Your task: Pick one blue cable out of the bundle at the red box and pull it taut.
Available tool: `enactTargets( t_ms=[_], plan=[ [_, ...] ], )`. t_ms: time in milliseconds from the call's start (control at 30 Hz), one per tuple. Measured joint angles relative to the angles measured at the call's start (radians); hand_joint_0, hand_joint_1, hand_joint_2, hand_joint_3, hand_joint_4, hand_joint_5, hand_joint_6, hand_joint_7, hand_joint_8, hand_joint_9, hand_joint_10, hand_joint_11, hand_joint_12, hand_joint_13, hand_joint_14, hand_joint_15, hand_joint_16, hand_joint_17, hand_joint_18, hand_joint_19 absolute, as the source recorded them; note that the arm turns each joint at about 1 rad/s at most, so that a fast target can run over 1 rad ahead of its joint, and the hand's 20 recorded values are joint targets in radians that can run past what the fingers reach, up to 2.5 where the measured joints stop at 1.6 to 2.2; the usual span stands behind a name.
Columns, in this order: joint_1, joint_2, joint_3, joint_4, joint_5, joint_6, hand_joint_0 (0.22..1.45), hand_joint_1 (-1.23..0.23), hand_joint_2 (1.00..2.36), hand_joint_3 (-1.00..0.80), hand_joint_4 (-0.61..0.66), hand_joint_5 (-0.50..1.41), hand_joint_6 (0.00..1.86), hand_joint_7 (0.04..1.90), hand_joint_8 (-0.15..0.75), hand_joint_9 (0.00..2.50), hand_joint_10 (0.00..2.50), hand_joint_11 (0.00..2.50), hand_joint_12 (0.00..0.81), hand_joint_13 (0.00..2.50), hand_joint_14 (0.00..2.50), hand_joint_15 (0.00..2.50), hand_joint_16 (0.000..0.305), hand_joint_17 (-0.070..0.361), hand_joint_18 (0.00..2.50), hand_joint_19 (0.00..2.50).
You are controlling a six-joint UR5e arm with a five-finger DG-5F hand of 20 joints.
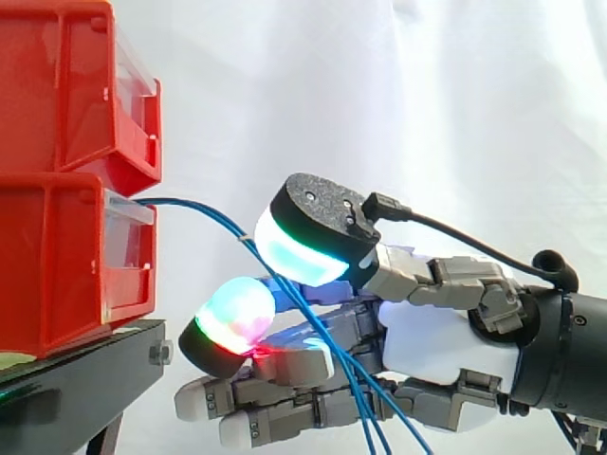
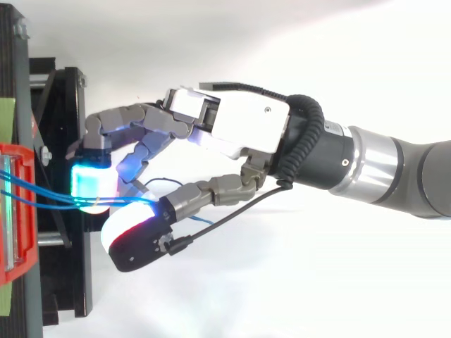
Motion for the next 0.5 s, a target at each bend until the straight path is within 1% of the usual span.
enactTargets(
  t_ms=[133,333,433,467,500],
  plan=[
    [0.000,0.001,0.007,-0.001,0.000,0.012,0.56,-0.69,1.00,-0.47,0.16,-0.08,0.53,1.34,0.321,1.00,0.06,1.68,0.436,0.53,0.01,0.28,0.061,0.137,0.48,0.32],
    [-0.001,0.001,0.035,-0.034,0.000,0.022,0.59,-0.73,1.01,-0.39,0.16,-0.09,0.58,1.31,0.318,1.01,0.05,1.69,0.432,0.54,0.01,0.29,0.060,0.134,0.49,0.32],
    [-0.001,0.001,0.046,-0.050,0.000,0.023,0.59,-0.73,1.01,-0.34,0.15,-0.10,0.60,1.34,0.324,0.98,0.08,1.69,0.431,0.54,0.01,0.29,0.060,0.134,0.50,0.32],
    [-0.001,0.001,0.051,-0.057,0.000,0.023,0.59,-0.73,1.01,-0.31,0.15,-0.11,0.63,1.30,0.324,0.96,0.10,1.68,0.432,0.54,0.01,0.29,0.060,0.135,0.50,0.31],
    [0.000,0.001,0.054,-0.063,-0.001,0.023,0.58,-0.74,1.02,-0.28,0.16,-0.13,0.69,1.21,0.335,0.95,0.11,1.66,0.434,0.54,0.01,0.29,0.060,0.135,0.50,0.31]
  ],
)
